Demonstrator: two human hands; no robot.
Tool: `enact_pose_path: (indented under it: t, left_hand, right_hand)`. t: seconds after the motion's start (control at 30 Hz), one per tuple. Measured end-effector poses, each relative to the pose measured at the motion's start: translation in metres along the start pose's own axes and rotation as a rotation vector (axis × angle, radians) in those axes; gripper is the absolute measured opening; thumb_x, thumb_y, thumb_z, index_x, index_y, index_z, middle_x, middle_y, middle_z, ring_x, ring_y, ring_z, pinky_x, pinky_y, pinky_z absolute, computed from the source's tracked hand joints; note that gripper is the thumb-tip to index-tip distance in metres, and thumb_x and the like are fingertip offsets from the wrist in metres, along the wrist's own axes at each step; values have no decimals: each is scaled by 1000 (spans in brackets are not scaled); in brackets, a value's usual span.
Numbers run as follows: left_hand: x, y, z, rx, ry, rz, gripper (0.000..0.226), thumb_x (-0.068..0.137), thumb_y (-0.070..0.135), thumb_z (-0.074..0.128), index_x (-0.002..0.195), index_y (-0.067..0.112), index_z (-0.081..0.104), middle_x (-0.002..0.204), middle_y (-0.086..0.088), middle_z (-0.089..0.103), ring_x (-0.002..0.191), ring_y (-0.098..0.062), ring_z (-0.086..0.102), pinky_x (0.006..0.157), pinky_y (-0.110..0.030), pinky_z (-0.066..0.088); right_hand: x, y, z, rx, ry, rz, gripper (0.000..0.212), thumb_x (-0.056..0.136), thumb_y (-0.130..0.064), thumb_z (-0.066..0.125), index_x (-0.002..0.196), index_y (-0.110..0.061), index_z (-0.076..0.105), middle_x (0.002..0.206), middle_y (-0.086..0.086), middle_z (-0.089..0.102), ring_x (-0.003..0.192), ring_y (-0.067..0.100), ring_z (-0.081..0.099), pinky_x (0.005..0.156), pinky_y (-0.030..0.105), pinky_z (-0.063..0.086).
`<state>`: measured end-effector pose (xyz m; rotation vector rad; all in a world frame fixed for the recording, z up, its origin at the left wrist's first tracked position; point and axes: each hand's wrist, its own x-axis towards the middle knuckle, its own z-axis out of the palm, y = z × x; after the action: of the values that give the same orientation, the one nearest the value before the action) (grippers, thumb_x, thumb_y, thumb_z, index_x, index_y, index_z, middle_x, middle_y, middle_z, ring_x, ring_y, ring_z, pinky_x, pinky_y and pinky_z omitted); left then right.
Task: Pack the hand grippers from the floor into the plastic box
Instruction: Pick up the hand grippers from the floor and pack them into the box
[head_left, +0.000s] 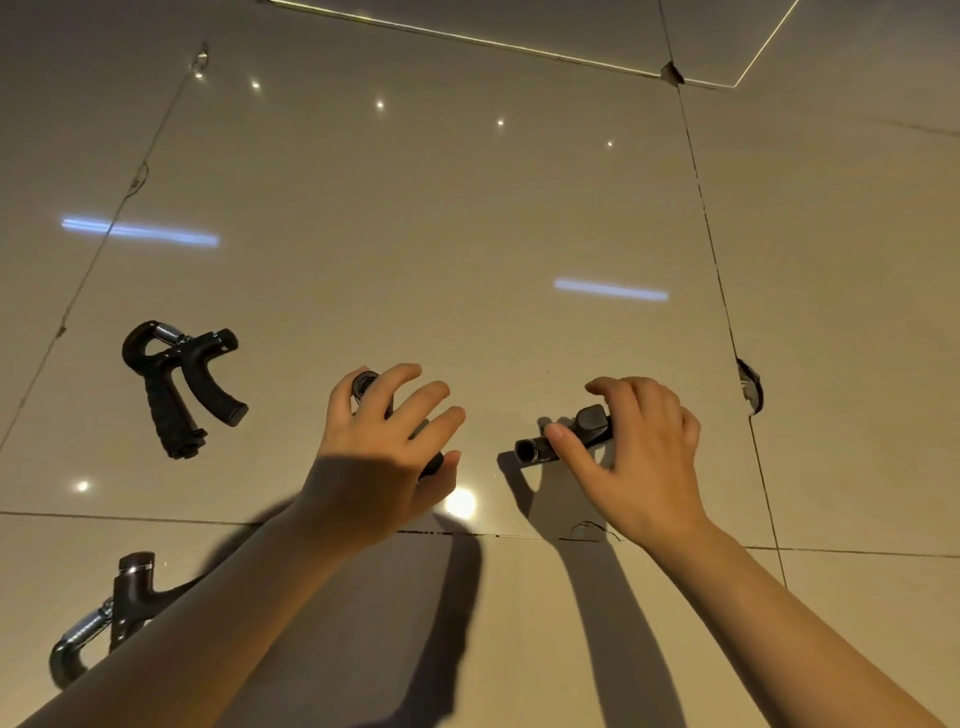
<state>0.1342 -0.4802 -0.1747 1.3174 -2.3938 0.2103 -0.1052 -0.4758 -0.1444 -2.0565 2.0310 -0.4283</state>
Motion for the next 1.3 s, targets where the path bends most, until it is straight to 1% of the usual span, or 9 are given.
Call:
enact_pose_path:
  t: [0.17, 0.33, 0.43, 0.57, 0.73, 0.87, 0.97, 1.1, 1.3]
  left_hand:
    - [-2, -1, 3, 90, -15, 30, 30, 93, 34, 53, 116, 21, 66, 122, -6, 63, 124, -33, 50, 93, -62, 37]
    - [-5, -11, 3, 52, -43, -14, 38, 97, 45, 44, 116, 21, 66, 125, -7, 62, 127, -32, 48, 96, -66, 33]
    - [-4, -13, 7, 98, -8, -5, 35, 96, 42, 49, 118, 22, 66, 126, -6, 62, 127, -31, 48, 99, -68, 28]
    - [-1, -17, 6, 97, 2, 10, 31, 98, 34, 45, 121, 24, 64, 127, -5, 61, 128, -30, 47, 95, -60, 34]
    - [-13, -23, -14, 57, -96, -27, 34, 93, 35, 41, 115, 25, 65, 125, -5, 60, 126, -28, 40, 86, -52, 40]
    - [-29, -11, -43, -7, -74, -93, 32, 93, 34, 43, 113, 23, 66, 120, -3, 62, 122, -27, 44, 87, -49, 39]
    - [-39, 3, -67, -49, -23, -77, 36, 96, 40, 41, 113, 20, 65, 121, -5, 62, 123, -30, 44, 89, -51, 39]
    - [-52, 27, -94, -47, 49, -63, 33, 94, 42, 44, 114, 21, 60, 118, -6, 63, 122, -31, 43, 88, -54, 41]
    - [-66, 79, -168, -120, 110, -165, 40, 95, 46, 37, 114, 22, 64, 118, 0, 61, 122, -26, 43, 90, -47, 39]
  right_hand:
    - [4, -1, 15, -77, 53, -143, 49, 86, -60, 41, 112, -24, 61, 112, 2, 54, 109, 21, 42, 89, 38, 29]
    - [10, -6, 21, -42, 101, -180, 50, 90, -55, 42, 130, -26, 50, 122, 8, 53, 109, 27, 48, 91, 45, 39]
    - [10, -13, 24, -60, 127, -213, 37, 89, -48, 46, 111, -24, 64, 121, 7, 56, 109, 30, 50, 85, 47, 42]
    - [3, -32, 28, -48, 114, -179, 29, 84, -42, 48, 96, -26, 70, 123, 2, 58, 116, 24, 45, 89, 47, 36]
    - [-6, -36, 24, -5, 91, -263, 30, 79, -40, 50, 95, -24, 70, 125, 4, 57, 119, 21, 42, 88, 50, 35]
    - [-16, -39, 14, 30, 70, -266, 35, 75, -43, 51, 99, -24, 69, 126, 3, 56, 116, 24, 47, 87, 49, 38]
    - [-28, -46, 1, 88, 64, -259, 38, 74, -45, 51, 103, -27, 67, 127, 0, 54, 117, 24, 48, 90, 49, 38]
    - [-53, -60, -27, 222, 135, -238, 33, 73, -43, 59, 101, -29, 66, 124, -3, 55, 117, 18, 46, 90, 45, 38]
    - [-112, -80, -109, 431, 188, -186, 28, 74, -34, 72, 100, -29, 66, 116, -13, 49, 112, 9, 43, 94, 41, 40]
